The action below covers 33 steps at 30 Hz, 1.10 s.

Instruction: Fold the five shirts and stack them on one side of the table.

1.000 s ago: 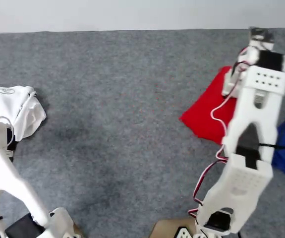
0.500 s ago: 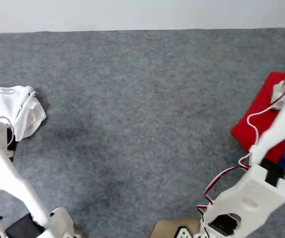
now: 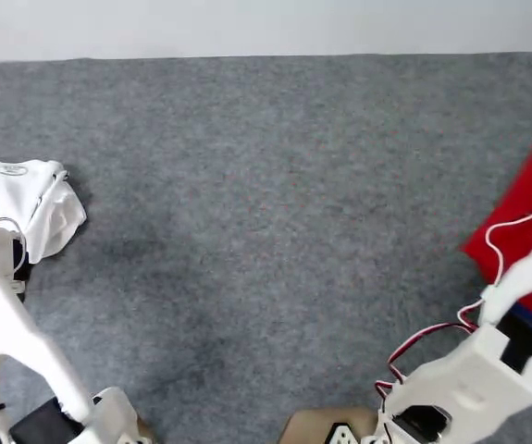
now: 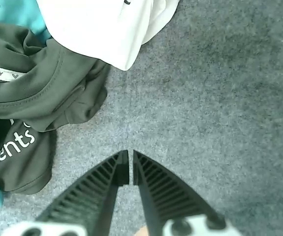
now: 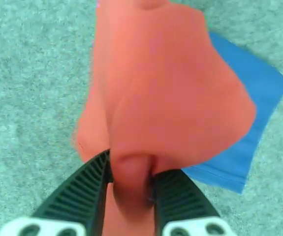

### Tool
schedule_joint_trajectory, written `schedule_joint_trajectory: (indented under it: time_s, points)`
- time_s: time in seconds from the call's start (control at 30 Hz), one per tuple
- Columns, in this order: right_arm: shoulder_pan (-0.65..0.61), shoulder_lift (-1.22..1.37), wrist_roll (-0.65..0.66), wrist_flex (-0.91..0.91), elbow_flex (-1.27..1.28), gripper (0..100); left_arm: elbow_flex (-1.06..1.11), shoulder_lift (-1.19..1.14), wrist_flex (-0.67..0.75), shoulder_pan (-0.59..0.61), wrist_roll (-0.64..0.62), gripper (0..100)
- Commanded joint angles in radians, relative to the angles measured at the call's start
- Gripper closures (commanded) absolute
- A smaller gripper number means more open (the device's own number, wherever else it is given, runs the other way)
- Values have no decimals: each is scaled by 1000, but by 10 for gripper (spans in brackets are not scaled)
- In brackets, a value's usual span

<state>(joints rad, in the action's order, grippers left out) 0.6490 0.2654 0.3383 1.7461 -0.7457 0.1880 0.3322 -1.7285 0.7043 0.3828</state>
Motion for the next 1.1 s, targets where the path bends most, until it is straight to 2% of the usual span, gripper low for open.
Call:
schedule_joint_trajectory:
  time_s: [0.0,0.2,0.53,1.07]
  points:
    - [27,-65,9,19,-17,989,-8,34,-23,-3,0,967]
    - [56,-48,9,-33,-12,989,-8,34,-23,-3,0,967]
    - [143,148,40,-173,-14,989,-5,32,-23,-5,0,967]
    - [220,366,261,-455,-15,986,-5,31,-23,-6,0,967]
